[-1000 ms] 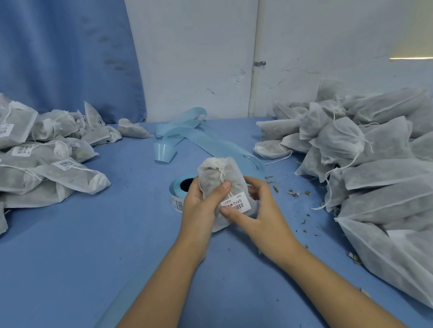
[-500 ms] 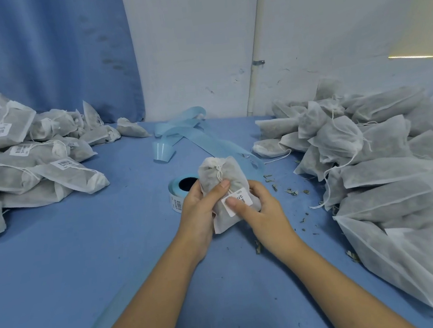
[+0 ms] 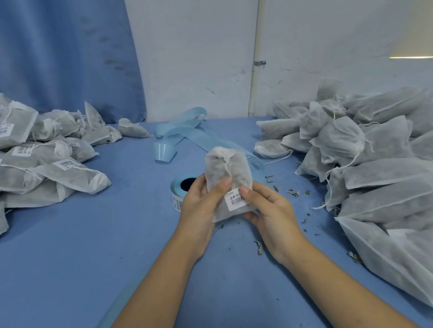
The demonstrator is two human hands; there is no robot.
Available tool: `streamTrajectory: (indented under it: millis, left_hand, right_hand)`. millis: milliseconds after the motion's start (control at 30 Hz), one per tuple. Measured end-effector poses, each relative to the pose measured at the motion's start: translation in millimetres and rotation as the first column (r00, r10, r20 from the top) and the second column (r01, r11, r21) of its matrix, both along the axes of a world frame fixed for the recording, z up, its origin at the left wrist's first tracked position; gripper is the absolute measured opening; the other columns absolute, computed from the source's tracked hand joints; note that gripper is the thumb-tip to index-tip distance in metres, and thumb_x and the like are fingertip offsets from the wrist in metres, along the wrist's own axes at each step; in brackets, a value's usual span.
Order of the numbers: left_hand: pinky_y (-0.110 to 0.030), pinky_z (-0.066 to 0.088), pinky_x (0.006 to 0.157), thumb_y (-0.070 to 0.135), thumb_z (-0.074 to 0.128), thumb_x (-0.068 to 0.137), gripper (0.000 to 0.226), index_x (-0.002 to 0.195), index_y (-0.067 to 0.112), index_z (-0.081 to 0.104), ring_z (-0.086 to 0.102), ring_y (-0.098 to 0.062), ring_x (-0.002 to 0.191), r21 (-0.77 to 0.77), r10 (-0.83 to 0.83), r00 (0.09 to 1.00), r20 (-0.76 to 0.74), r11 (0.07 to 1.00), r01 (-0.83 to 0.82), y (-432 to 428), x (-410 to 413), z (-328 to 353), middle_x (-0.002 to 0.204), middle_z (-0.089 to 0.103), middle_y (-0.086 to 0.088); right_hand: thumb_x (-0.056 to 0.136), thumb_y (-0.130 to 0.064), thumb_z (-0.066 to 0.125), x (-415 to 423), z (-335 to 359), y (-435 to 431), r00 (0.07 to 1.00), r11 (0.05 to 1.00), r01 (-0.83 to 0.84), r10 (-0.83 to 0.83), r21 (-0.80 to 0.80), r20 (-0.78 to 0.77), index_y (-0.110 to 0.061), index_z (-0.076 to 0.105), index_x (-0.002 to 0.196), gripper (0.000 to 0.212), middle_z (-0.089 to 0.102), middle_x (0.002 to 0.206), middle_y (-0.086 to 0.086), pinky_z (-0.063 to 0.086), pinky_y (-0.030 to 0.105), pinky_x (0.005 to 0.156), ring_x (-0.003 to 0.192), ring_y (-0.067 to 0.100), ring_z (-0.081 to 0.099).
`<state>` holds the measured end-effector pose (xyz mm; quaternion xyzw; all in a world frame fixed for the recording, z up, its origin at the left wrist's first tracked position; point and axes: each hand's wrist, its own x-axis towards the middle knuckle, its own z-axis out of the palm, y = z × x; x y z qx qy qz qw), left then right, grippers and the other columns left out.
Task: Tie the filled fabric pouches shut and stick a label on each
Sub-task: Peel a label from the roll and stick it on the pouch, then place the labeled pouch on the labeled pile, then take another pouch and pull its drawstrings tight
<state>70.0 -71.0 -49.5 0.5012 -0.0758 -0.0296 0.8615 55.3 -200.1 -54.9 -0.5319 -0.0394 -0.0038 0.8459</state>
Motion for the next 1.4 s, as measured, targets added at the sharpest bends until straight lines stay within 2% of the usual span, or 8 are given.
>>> streamTrajectory:
  millis: [267, 567, 767, 867, 933, 1033, 1167, 1400]
  left_hand:
    - [-0.031, 0.054, 0.091, 0.024, 0.072, 0.072, 0.044, 0.111, 0.004, 0.067, 0.067, -0.024, 0.104, 0.087, -0.057, 0.997, -0.047, 0.994, 0.061, -1, 0, -8, 0.108, 0.072, -0.012]
    - [-0.025, 0.057, 0.077, 0.03, 0.073, 0.07, 0.037, 0.1, 0.009, 0.071, 0.07, -0.02, 0.098, 0.066, -0.053, 0.996, -0.066, 0.996, 0.057, 1, 3, -7, 0.102, 0.073, -0.009]
    - [-0.021, 0.043, 0.039, 0.039, 0.061, 0.088, 0.031, 0.089, 0.009, 0.065, 0.055, -0.02, 0.04, 0.391, 0.023, 0.997, -0.07, 0.92, 0.006, 0, -3, -2, 0.054, 0.062, -0.013]
    - [-0.021, 0.044, 0.044, 0.021, 0.058, 0.092, 0.018, 0.079, 0.01, 0.06, 0.057, -0.015, 0.043, 0.128, 0.148, 0.987, -0.059, 0.982, -0.14, 0, -2, 8, 0.055, 0.062, -0.007]
    - [-0.026, 0.055, 0.067, 0.011, 0.05, 0.096, 0.013, 0.105, 0.008, 0.06, 0.071, -0.012, 0.078, -0.17, 0.183, 0.983, -0.004, 0.969, -0.181, 7, 5, 17, 0.092, 0.073, -0.002]
    - [-0.04, 0.052, 0.093, 0.002, 0.044, 0.097, 0.069, 0.153, 0.017, 0.006, 0.057, -0.008, 0.119, -0.382, 0.16, 0.986, 0.046, 0.915, -0.13, 23, 12, 24, 0.15, 0.039, 0.011]
    - [-0.033, 0.056, 0.087, -0.002, 0.044, 0.096, 0.064, 0.151, 0.017, 0.018, 0.065, -0.018, 0.11, -0.081, 0.056, 0.995, 0.081, 0.995, -0.05, 19, 5, 20, 0.13, 0.059, 0.014]
    - [-0.02, 0.053, 0.071, 0.007, 0.046, 0.096, 0.026, 0.114, 0.02, 0.06, 0.072, -0.019, 0.082, 0.242, 0.025, 0.996, 0.084, 0.969, -0.045, -3, 4, 19, 0.1, 0.074, 0.001]
  right_hand:
    - [0.077, -0.013, 0.07, 2, 3, -5, 0.995, 0.981, 0.073, -0.059, 0.18, -0.081, 0.003, 0.067, 0.1, 0.028, 0.071, 0.097, 0.014, 0.056, 0.03, 0.089, 0.094, 0.022, 0.068]
    - [0.074, -0.016, 0.07, 2, 3, -7, 0.994, 0.979, 0.066, -0.048, 0.191, -0.097, 0.001, 0.07, 0.097, 0.028, 0.074, 0.095, 0.013, 0.056, 0.022, 0.072, 0.089, 0.018, 0.072]
    - [0.088, -0.016, 0.064, 6, -1, -8, 0.984, 0.98, 0.146, -0.13, 0.134, -0.119, -0.009, 0.069, 0.092, 0.01, 0.073, 0.089, 0.003, 0.054, 0.021, 0.07, 0.082, 0.011, 0.069]
    - [0.093, -0.022, 0.058, 7, -1, -10, 0.973, 0.983, 0.17, -0.156, 0.071, -0.17, -0.014, 0.069, 0.09, 0.014, 0.072, 0.085, -0.004, 0.052, 0.019, 0.067, 0.073, 0.008, 0.065]
    - [0.095, -0.016, 0.055, 8, -1, -12, 0.97, 0.983, 0.167, -0.15, 0.078, -0.194, -0.012, 0.071, 0.09, 0.017, 0.073, 0.083, -0.003, 0.053, 0.018, 0.063, 0.069, 0.009, 0.064]
    - [0.095, -0.009, 0.053, 8, -2, -12, 0.97, 0.984, 0.156, -0.138, 0.08, -0.2, -0.007, 0.071, 0.089, 0.018, 0.072, 0.082, 0.001, 0.054, 0.018, 0.062, 0.068, 0.01, 0.065]
    - [0.095, -0.005, 0.051, 9, -2, -11, 0.968, 0.985, 0.165, -0.15, 0.059, -0.203, -0.004, 0.069, 0.089, 0.018, 0.071, 0.082, 0.003, 0.054, 0.018, 0.061, 0.067, 0.012, 0.064]
    - [0.094, -0.002, 0.049, 21, -3, -17, 0.951, 0.961, 0.272, -0.276, -0.043, -0.14, -0.01, 0.07, 0.09, 0.023, 0.07, 0.085, 0.001, 0.054, 0.02, 0.064, 0.07, 0.013, 0.063]
